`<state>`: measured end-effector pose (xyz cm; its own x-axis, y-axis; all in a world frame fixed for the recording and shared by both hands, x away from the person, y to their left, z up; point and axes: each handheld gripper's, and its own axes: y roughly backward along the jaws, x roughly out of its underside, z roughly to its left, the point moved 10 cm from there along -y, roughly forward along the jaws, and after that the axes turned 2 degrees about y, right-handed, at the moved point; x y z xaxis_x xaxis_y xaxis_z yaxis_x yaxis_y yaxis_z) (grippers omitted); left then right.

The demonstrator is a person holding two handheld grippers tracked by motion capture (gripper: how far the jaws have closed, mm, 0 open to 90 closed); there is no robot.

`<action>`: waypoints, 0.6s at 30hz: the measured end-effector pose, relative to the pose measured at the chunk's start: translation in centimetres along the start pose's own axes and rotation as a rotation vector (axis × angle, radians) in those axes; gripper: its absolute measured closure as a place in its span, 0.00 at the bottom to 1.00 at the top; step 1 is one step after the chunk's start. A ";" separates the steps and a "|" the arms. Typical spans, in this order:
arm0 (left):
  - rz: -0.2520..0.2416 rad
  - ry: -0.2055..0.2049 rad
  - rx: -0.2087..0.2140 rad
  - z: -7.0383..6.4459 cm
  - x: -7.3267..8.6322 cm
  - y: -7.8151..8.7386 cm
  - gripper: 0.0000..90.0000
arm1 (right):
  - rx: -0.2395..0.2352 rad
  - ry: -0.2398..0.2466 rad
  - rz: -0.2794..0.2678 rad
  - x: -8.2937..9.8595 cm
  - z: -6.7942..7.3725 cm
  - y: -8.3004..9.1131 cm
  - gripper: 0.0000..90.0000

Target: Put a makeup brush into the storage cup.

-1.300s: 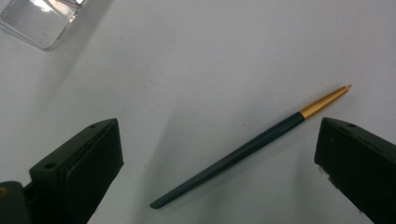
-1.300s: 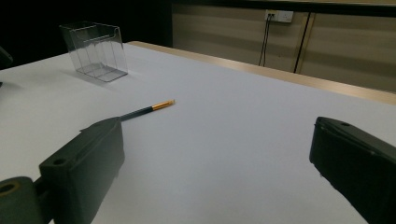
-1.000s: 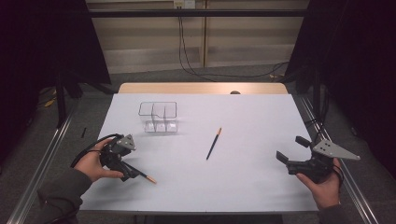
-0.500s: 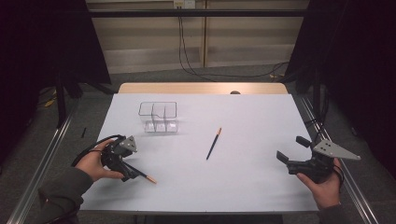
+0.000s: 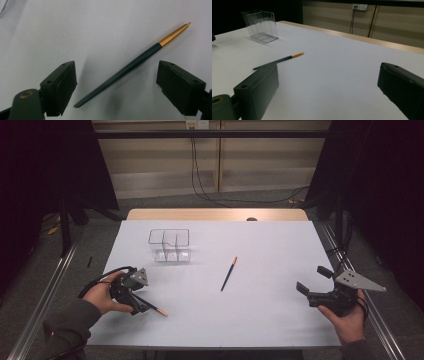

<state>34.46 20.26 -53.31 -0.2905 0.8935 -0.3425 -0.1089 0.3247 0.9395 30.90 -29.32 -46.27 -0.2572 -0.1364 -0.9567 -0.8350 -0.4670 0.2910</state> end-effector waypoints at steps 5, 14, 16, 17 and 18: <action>0.014 0.004 0.003 -0.1 0.2 -0.3 0.22 | 0.006 0.001 0.004 0.0 -0.1 0.0 0.03; 0.035 -0.008 0.024 -0.1 0.2 -0.8 0.26 | 0.014 -0.003 0.001 0.0 -0.2 0.2 0.03; 0.035 -0.008 0.025 -0.1 0.2 -0.9 0.26 | 0.014 -0.002 0.001 0.0 -0.2 0.2 0.03; 0.034 -0.010 0.025 -0.1 0.2 -0.9 0.27 | 0.009 -0.002 0.002 0.0 -0.2 0.2 0.03; 0.035 -0.008 0.025 -0.1 0.2 -0.9 0.27 | 0.009 -0.002 0.002 0.0 -0.2 0.2 0.03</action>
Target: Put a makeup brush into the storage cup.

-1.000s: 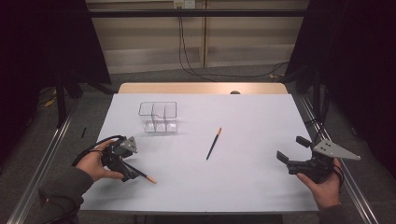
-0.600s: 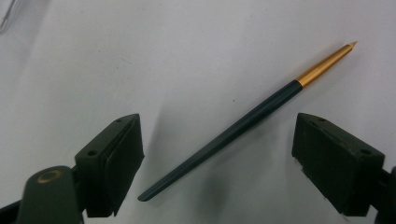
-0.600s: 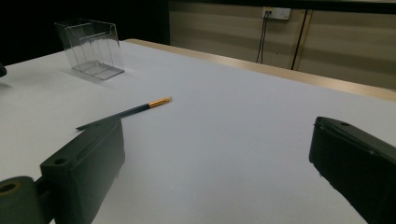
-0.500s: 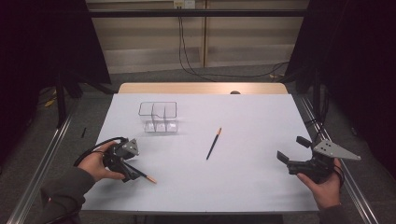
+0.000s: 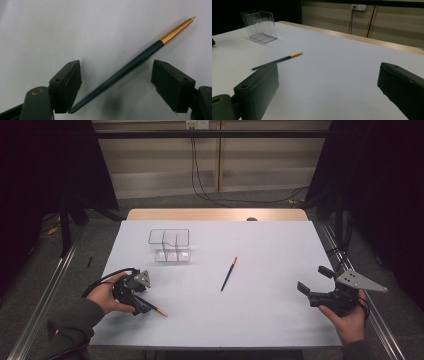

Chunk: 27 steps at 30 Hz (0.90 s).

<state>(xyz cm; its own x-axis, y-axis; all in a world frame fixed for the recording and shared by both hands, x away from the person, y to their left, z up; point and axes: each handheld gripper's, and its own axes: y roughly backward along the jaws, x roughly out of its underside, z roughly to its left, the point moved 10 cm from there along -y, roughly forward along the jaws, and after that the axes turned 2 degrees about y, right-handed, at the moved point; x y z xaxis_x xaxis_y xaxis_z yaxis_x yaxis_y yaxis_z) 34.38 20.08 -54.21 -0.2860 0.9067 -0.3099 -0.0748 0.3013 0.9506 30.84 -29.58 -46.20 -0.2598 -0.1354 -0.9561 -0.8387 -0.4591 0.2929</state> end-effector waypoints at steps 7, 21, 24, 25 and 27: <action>-0.006 -0.005 0.005 -0.2 -0.1 0.0 0.31 | 0.000 0.007 0.000 0.0 0.0 -0.1 0.03; -0.025 -0.042 0.047 -0.7 -0.5 0.0 0.42 | 0.004 0.006 0.001 0.0 0.0 -0.1 0.03; -0.020 -0.055 0.050 -1.0 -0.8 -0.2 0.43 | 0.005 0.009 0.003 0.1 0.0 -0.1 0.03; -0.020 -0.052 0.050 -1.1 -0.9 -0.2 0.43 | 0.005 0.009 0.004 0.1 0.0 -0.1 0.03; -0.018 -0.053 0.058 -1.1 -1.0 -0.2 0.45 | 0.004 0.009 0.003 0.1 0.0 -0.1 0.03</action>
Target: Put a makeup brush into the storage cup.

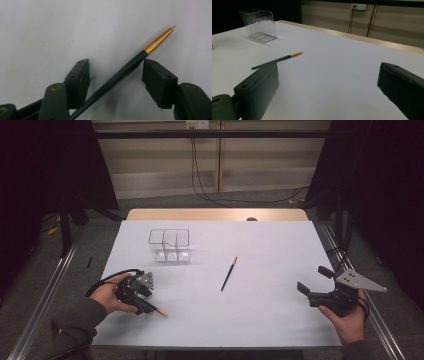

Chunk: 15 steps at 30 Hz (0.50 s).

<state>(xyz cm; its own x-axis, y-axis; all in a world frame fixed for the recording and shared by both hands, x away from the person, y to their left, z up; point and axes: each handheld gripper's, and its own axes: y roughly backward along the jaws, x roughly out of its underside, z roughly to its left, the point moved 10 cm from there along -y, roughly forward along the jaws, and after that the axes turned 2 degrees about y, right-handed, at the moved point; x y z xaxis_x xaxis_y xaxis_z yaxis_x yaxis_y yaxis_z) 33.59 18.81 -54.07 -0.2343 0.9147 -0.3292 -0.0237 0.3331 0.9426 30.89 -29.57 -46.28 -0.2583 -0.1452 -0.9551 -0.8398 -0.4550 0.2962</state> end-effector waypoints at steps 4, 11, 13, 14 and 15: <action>0.003 -0.009 0.004 0.1 0.0 0.0 0.45 | 0.001 0.001 0.001 0.0 0.0 0.0 0.03; -0.004 0.003 0.003 0.0 0.0 0.0 0.47 | -0.002 0.001 0.004 0.0 0.0 0.0 0.04; 0.000 0.000 0.003 0.0 0.0 0.0 0.47 | -0.005 0.000 0.007 0.1 0.1 0.0 0.04; -0.004 0.011 0.001 -0.1 0.0 0.0 0.48 | -0.001 0.001 0.006 0.1 0.1 -0.1 0.04; 0.000 0.010 0.003 -0.2 -0.1 0.0 0.49 | -0.003 0.002 0.006 0.1 0.1 -0.1 0.04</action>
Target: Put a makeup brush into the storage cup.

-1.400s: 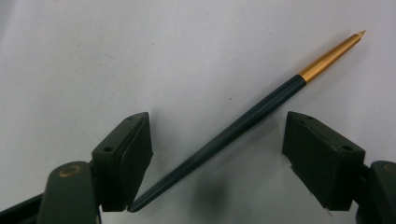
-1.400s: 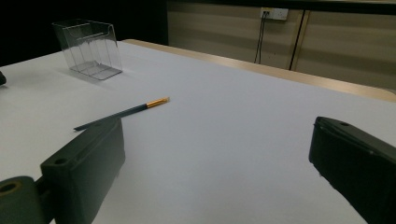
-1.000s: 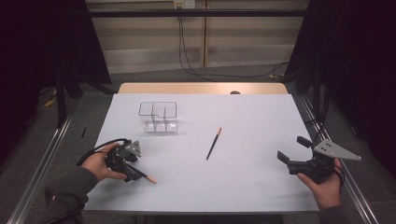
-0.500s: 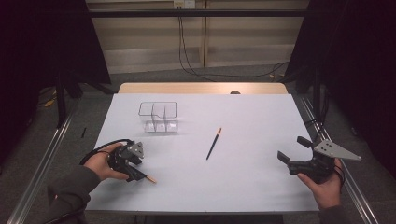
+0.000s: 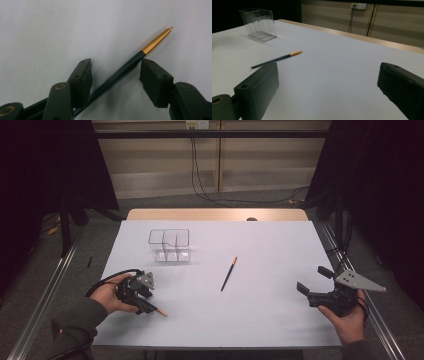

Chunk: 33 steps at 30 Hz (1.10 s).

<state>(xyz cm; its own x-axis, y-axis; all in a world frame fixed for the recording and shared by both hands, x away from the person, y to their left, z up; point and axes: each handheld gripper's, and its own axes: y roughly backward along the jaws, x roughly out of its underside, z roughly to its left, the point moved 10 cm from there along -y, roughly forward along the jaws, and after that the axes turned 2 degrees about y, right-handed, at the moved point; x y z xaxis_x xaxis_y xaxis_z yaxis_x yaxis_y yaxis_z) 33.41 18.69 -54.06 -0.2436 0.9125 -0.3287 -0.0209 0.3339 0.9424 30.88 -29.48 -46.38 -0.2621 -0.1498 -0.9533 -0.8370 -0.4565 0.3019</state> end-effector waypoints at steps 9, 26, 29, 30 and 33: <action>0.014 -0.011 0.018 -0.4 -0.2 0.0 0.65 | -0.001 0.001 -0.003 -0.1 0.0 0.1 0.04; 0.099 -0.022 0.014 -0.5 -0.7 -0.4 0.76 | -0.004 0.001 -0.004 0.0 0.0 0.0 0.04; 0.104 -0.029 0.011 -0.6 -0.7 -0.4 0.77 | -0.001 0.004 -0.001 0.0 0.1 0.0 0.04; 0.102 -0.037 0.013 -0.6 -0.7 -0.4 0.78 | -0.006 0.007 -0.002 0.0 0.1 0.0 0.04; 0.072 -0.025 0.010 -0.6 -0.7 -0.4 0.83 | -0.004 0.004 -0.001 0.0 0.0 0.1 0.04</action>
<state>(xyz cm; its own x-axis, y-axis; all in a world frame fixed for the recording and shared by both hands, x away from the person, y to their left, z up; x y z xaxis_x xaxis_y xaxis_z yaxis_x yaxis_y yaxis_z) 32.98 17.82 -54.15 -0.2195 0.9400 -0.2613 0.0060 0.2691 0.9631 30.80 -29.49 -46.38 -0.2596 -0.1533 -0.9535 -0.8353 -0.4598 0.3014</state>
